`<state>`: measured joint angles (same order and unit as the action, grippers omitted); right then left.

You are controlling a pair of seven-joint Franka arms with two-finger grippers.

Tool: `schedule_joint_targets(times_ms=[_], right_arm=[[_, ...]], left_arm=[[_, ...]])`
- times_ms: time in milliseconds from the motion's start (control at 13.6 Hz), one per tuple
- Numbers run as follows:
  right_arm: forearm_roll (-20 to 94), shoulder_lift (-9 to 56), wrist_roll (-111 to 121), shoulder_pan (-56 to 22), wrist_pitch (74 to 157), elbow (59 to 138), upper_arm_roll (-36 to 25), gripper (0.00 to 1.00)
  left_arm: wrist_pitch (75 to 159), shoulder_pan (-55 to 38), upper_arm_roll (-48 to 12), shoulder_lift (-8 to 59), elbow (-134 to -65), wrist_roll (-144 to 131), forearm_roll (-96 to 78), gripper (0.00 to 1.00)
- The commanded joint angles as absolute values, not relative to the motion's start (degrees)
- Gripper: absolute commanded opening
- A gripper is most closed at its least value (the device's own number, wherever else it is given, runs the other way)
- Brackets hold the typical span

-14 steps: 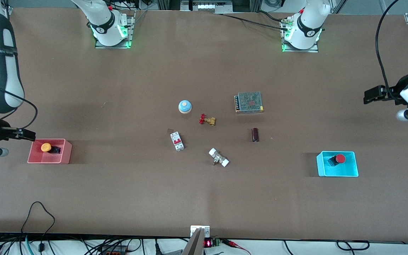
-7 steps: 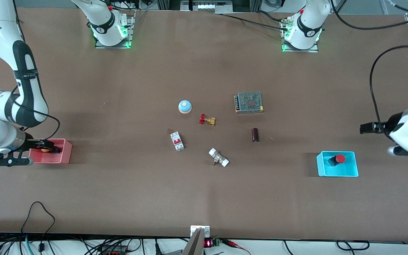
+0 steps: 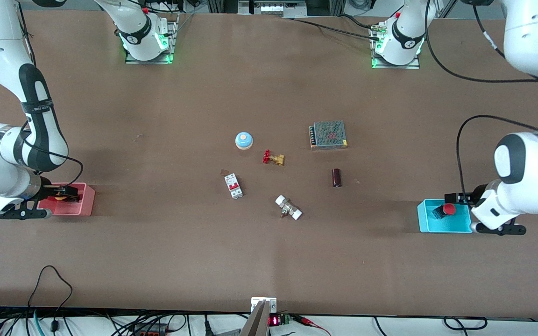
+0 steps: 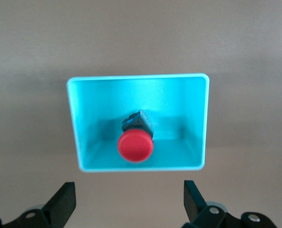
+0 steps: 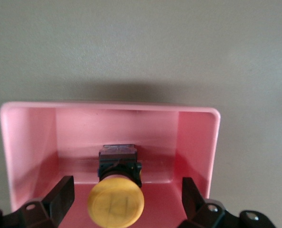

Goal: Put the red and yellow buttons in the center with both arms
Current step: 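Grasp the yellow button with the right gripper while the left gripper grasps the red button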

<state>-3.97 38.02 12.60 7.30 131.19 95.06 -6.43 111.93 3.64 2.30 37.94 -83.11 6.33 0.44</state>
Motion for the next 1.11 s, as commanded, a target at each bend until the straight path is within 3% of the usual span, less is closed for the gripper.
schedule_joint_targets(times_ms=[0,295,590,811,885,1033], right_arm=[[-3.52,38.32,14.5,9.14,131.57,94.57,-4.66,1.0],[-1.94,39.2,14.5,9.14,131.66,94.04,-4.66,0.99],[-1.49,39.46,14.59,9.05,131.66,94.04,-4.66,0.84],[-1.58,39.46,14.68,8.88,131.66,94.04,-4.66,0.54],[-1.67,39.38,15.9,8.96,131.66,93.96,-4.66,0.32],[-1.32,39.37,17.4,8.96,131.4,93.61,-4.66,0.13]], left_arm=[[111.09,3.52,2.9,41.21,-79.28,7.65,-0.79,1.0],[111.88,3.16,3.16,42.36,-79.45,7.65,-0.62,1.0],[111.97,3.25,3.25,44.2,-79.37,7.56,-0.79,0.95],[113.46,3.25,3.25,44.38,-79.37,7.56,-0.79,0.84],[113.55,3.25,3.34,44.38,-79.37,7.56,-0.79,0.79],[113.55,3.25,3.25,44.39,-79.37,7.47,-0.88,0.66]])
